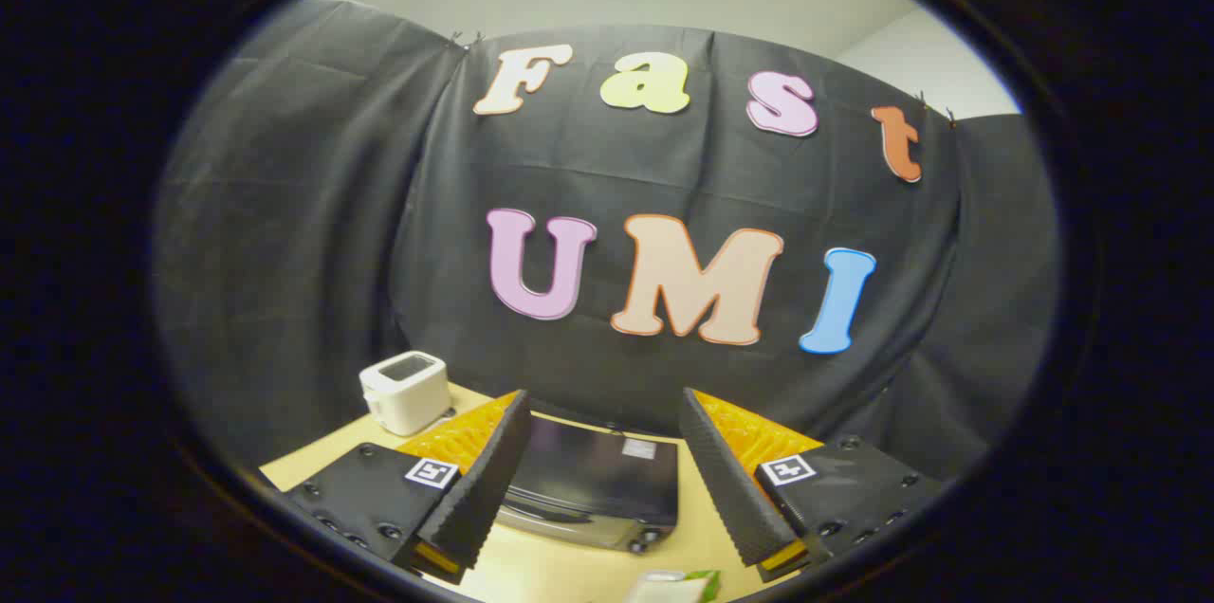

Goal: Open the toaster oven, put the food inside, and close the toaster oven door.

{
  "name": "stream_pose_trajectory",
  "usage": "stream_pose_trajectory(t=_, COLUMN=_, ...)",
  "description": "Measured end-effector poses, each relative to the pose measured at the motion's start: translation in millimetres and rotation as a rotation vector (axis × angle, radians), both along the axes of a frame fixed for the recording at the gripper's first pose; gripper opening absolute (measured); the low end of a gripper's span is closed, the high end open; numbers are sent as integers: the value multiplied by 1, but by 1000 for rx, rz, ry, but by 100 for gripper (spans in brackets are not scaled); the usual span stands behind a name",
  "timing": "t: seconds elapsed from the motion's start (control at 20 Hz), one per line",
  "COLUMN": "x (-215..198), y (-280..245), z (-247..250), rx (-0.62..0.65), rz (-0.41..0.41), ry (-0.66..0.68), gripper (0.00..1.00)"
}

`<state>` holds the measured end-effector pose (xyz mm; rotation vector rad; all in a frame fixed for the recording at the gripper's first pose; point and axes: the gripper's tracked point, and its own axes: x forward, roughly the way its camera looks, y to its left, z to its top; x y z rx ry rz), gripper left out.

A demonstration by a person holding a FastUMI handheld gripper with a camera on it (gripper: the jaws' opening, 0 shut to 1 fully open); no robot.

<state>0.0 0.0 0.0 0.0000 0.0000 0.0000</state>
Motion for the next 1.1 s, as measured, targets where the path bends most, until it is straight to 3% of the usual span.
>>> stream_pose_trajectory(t=0.2, x=-4, y=25, z=5, rx=21, rz=17, ry=0, gripper=100)
stream_pose_trajectory(t=0.8, x=17, y=-9, z=-24, rx=109, rz=-208, ry=51, gripper=100)
stream_pose_trajectory(t=1.1, x=26, y=5, z=-34, rx=99, rz=-242, ry=70, gripper=100)
